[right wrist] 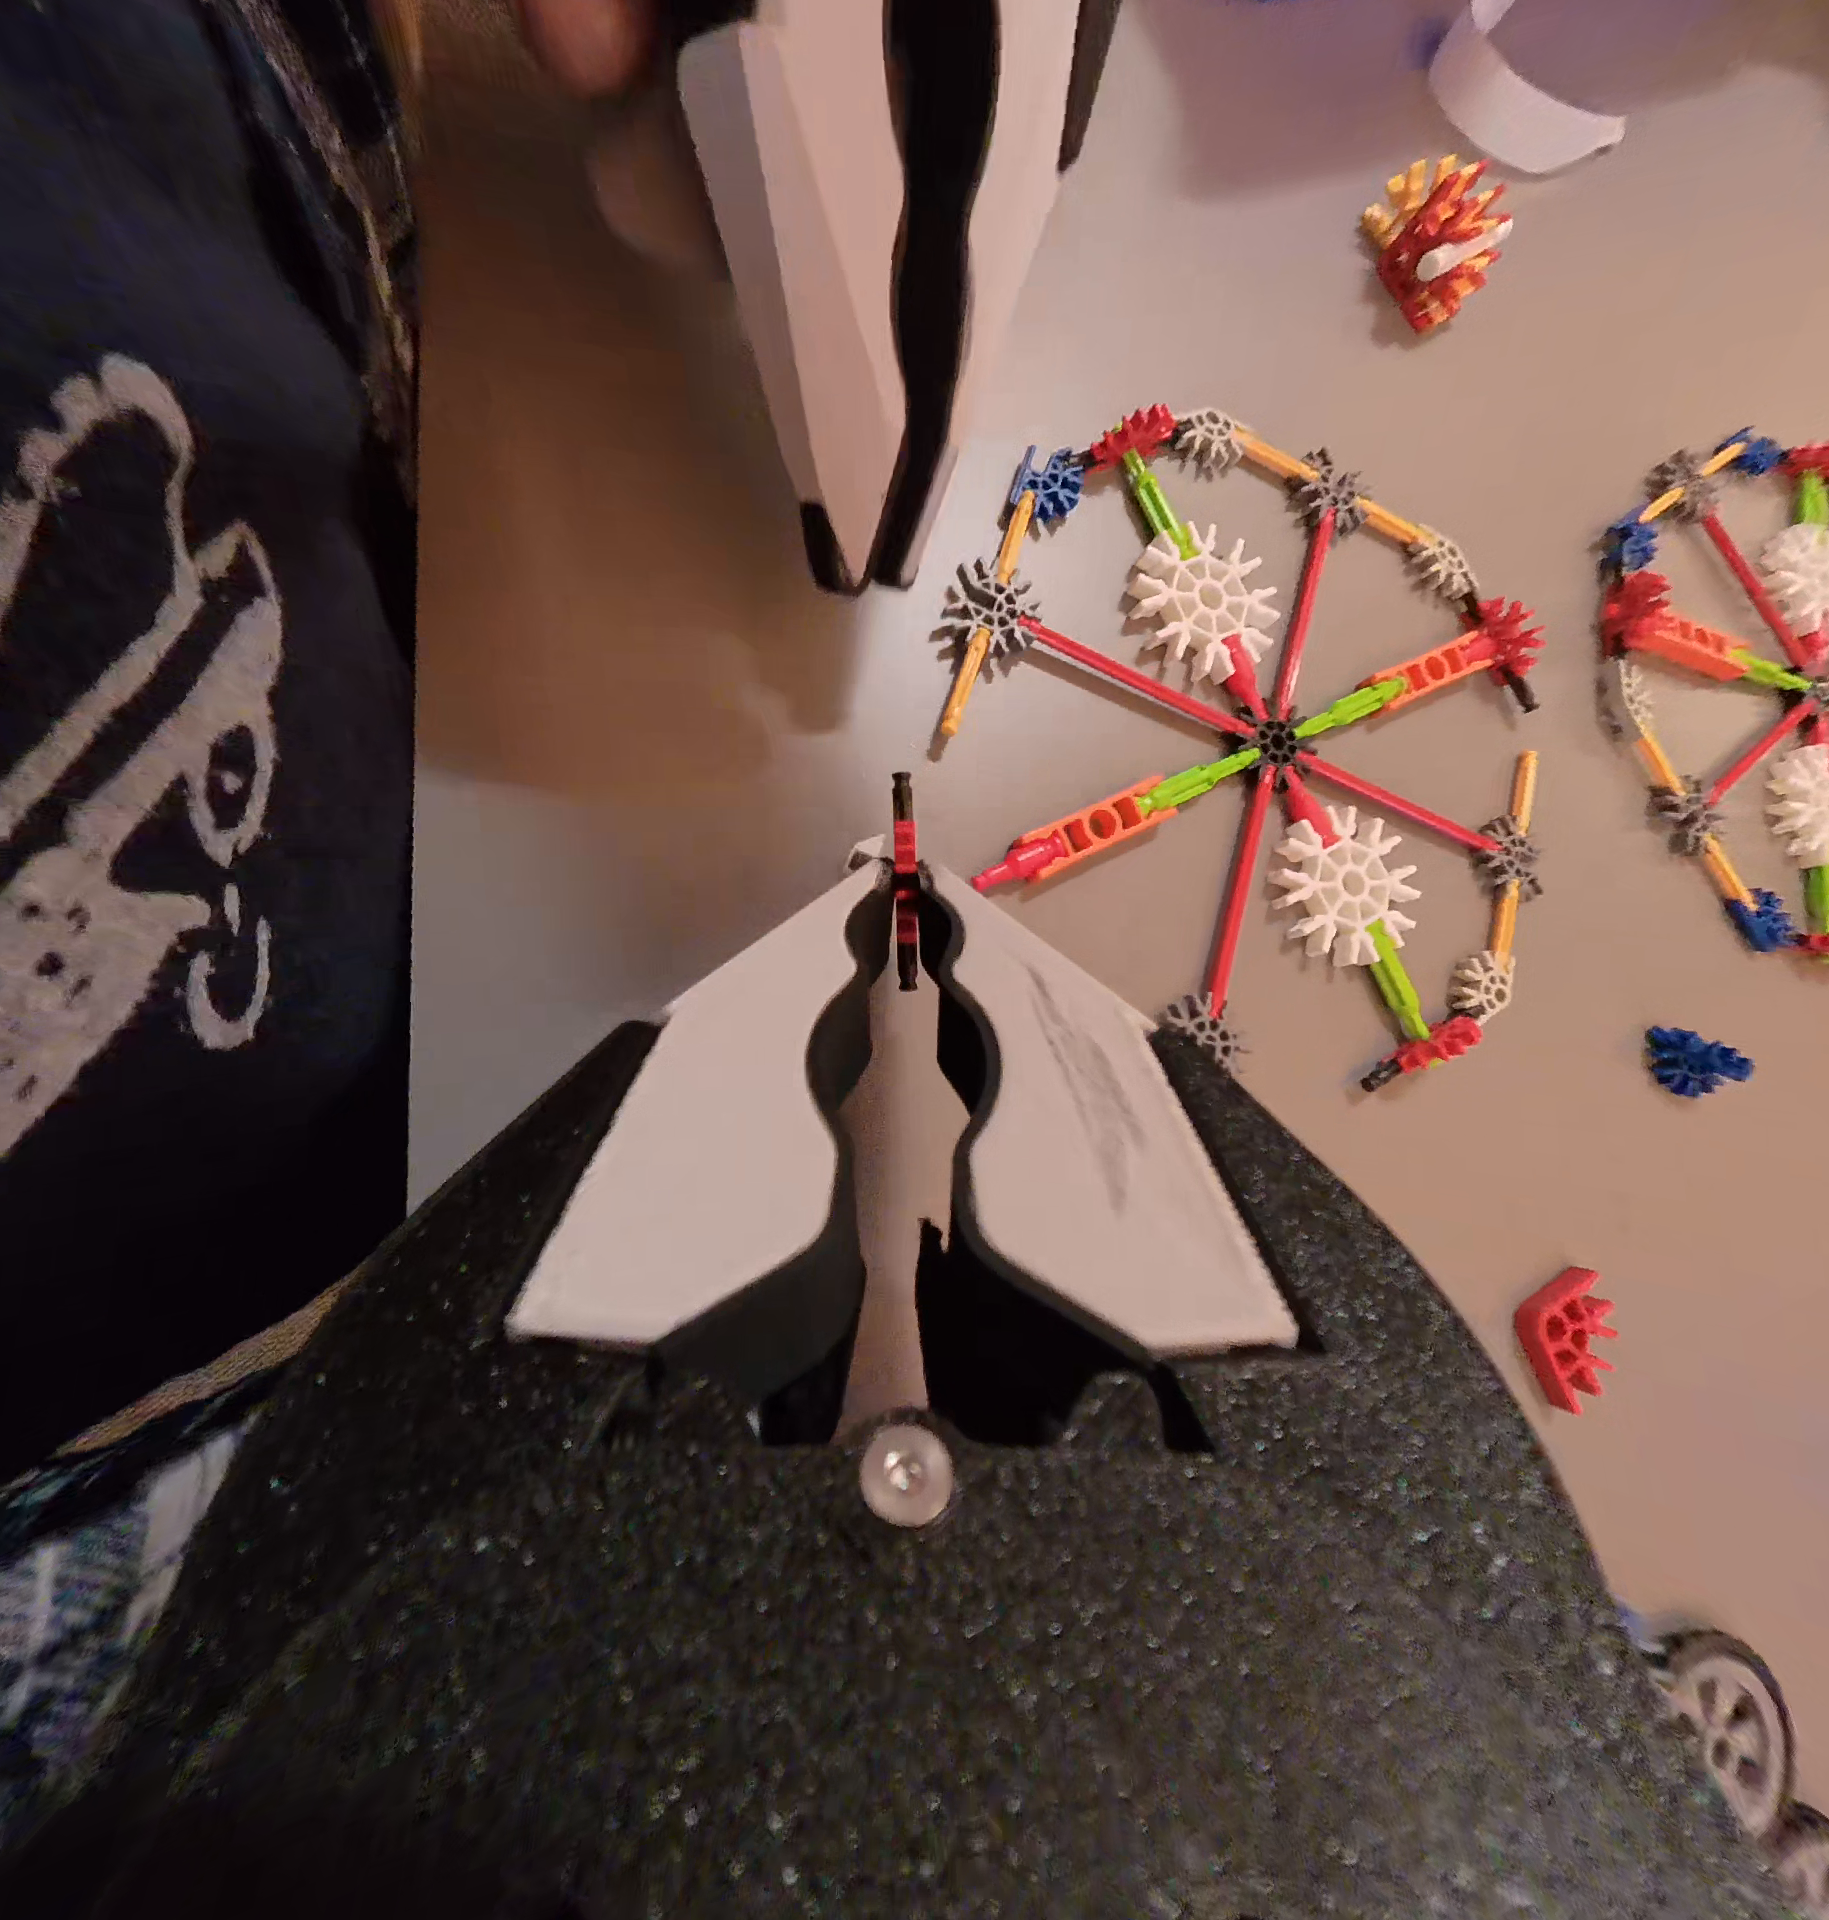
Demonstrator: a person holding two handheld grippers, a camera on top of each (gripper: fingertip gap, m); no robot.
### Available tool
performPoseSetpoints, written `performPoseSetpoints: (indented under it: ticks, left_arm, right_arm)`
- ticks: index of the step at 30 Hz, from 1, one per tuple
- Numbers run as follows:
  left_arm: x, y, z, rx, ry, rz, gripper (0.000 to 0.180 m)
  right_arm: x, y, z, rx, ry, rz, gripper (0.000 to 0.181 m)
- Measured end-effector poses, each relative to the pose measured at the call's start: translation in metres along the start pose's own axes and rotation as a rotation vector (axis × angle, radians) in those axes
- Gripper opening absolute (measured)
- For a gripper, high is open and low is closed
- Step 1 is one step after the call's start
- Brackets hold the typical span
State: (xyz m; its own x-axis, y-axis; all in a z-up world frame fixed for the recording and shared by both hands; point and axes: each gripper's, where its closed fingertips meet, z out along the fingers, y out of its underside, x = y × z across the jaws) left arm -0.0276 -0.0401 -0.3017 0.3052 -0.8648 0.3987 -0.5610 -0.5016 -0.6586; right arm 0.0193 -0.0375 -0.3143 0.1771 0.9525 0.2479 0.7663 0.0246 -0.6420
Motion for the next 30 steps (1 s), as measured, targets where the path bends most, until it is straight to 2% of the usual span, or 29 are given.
performPoseSetpoints:
  ticks: [12, 19, 25, 30]
  left_arm:
    - [-0.026, 0.011, -0.029, -0.01, -0.12, 0.042, 0.007]
    - [-0.035, 0.009, -0.044, -0.003, -0.137, 0.066, 0.008]
    - [-0.046, 0.004, -0.057, 0.005, -0.16, 0.089, 0.009]
    - [-0.05, 0.006, -0.057, -0.01, -0.154, 0.099, 0.009]
  right_arm:
    - [0.002, 0.009, 0.01, -0.046, -0.157, 0.066, 0.003]
    - [0.007, 0.008, 0.004, -0.033, -0.17, 0.108, 0.018]
    - [0.008, 0.008, -0.002, -0.02, -0.16, 0.131, 0.017]
    - [0.005, 0.012, 0.008, -0.048, -0.155, 0.1, 0.004]
